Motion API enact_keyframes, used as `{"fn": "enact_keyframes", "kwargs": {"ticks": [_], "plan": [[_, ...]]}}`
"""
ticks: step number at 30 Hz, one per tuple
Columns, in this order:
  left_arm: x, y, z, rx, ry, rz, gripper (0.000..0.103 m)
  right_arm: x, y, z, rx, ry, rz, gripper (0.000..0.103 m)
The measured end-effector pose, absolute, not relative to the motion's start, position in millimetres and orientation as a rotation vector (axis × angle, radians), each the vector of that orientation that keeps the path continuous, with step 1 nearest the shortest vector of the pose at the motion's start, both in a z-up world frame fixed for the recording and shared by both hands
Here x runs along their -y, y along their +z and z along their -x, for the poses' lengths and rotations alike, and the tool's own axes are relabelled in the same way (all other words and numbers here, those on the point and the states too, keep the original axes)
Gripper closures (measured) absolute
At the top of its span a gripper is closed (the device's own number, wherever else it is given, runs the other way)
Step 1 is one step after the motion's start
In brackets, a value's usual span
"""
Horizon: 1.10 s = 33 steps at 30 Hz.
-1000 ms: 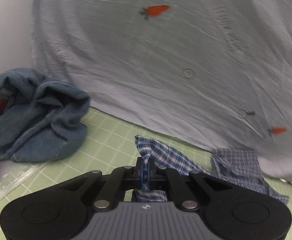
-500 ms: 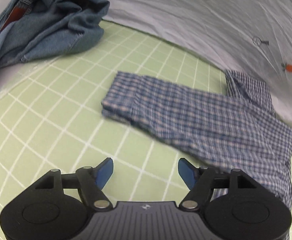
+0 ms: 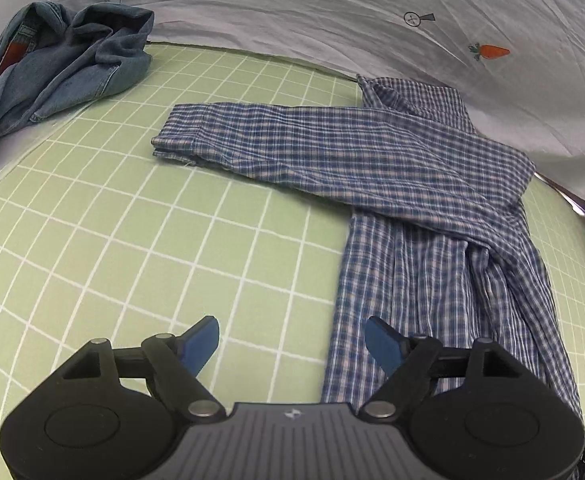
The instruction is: Fold clothes
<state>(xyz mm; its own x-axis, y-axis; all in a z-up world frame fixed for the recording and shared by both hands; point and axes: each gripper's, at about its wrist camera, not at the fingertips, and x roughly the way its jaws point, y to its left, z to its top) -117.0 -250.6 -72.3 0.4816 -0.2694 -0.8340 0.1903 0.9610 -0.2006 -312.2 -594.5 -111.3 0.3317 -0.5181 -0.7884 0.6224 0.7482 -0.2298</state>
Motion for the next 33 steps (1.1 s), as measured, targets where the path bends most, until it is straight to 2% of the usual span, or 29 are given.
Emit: {"fn": "enact_keyframes", "kwargs": {"ticks": [3, 8, 10, 11, 14, 15, 20, 33], "plan": [[246.2, -70.4, 131.9, -1.028, -0.273, 0.087, 0.022, 599.8, -109.4, 325.1, -0.966, -0.748, -0.148, 0.047], [233.6, -69.6, 150.7, -1.021, -0.252, 0.1, 0.022, 596.1, -109.5, 345.0, -0.968, -0.716, -0.153, 0.052], [228.9, -70.4, 157.6, -1.023, -0.248, 0.097, 0.021, 594.6, -109.4, 354.0, -0.962, -0.71, -0.168, 0.058], [226.8, -71.1, 161.1, -1.026, -0.249, 0.096, 0.021, 594.3, -109.3, 358.2, -0.957, -0.708, -0.175, 0.064], [223.1, -73.9, 170.2, -1.037, -0.261, 0.085, 0.021, 593.5, -108.4, 368.7, -0.943, -0.699, -0.197, 0.092], [222.5, -74.6, 173.1, -1.04, -0.267, 0.08, 0.021, 592.7, -107.1, 371.9, -0.937, -0.694, -0.205, 0.097], [219.3, -78.3, 187.6, -1.054, -0.297, 0.054, 0.021, 576.2, -92.0, 383.6, -0.898, -0.63, -0.215, 0.101], [214.1, -93.7, 215.2, -1.104, -0.382, -0.023, 0.021, 500.6, -57.7, 353.2, -0.861, -0.327, -0.302, 0.102]]}}
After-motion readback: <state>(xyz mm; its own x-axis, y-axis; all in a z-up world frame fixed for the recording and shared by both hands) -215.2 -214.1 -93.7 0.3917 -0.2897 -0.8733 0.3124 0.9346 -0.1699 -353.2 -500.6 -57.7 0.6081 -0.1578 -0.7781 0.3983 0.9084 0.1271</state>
